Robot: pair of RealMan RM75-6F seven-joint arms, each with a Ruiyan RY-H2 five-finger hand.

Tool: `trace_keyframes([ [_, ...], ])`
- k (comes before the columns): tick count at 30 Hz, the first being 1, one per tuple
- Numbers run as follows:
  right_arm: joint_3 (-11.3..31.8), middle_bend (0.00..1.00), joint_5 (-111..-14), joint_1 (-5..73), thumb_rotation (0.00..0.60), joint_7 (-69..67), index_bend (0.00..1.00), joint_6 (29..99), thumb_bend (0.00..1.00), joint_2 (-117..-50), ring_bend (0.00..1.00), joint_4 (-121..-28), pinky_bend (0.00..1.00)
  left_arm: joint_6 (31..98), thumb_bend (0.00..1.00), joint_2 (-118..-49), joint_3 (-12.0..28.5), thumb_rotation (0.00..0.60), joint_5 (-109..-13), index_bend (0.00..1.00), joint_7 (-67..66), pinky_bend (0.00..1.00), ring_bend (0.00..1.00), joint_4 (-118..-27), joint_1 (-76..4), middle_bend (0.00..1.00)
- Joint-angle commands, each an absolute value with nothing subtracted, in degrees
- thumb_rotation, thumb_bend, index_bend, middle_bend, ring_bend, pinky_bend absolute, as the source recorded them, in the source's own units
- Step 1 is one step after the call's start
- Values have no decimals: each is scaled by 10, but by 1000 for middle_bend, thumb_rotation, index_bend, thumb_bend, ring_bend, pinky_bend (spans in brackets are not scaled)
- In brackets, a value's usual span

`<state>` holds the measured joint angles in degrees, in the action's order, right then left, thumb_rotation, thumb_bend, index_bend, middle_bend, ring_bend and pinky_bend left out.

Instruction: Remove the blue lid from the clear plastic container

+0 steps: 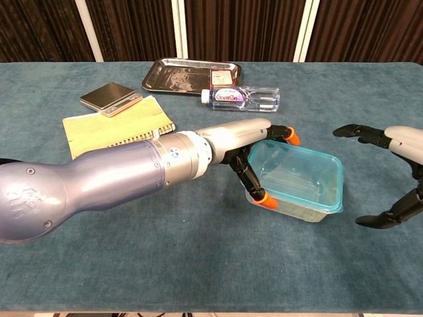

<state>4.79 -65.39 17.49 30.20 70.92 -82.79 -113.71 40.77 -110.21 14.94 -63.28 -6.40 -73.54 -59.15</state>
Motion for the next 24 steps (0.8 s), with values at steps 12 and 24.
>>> trace_keyframes([
  [12,44,0,-665,177,600,284,0,727,238,-855,0,-1119,0,407,147,-1103,147,600,-628,270,-64,424,244,-741,-594,294],
  [24,41,0,-666,177,600,271,0,731,238,-862,0,-1108,0,413,147,-1110,143,600,-628,270,-57,424,244,-740,-590,295],
])
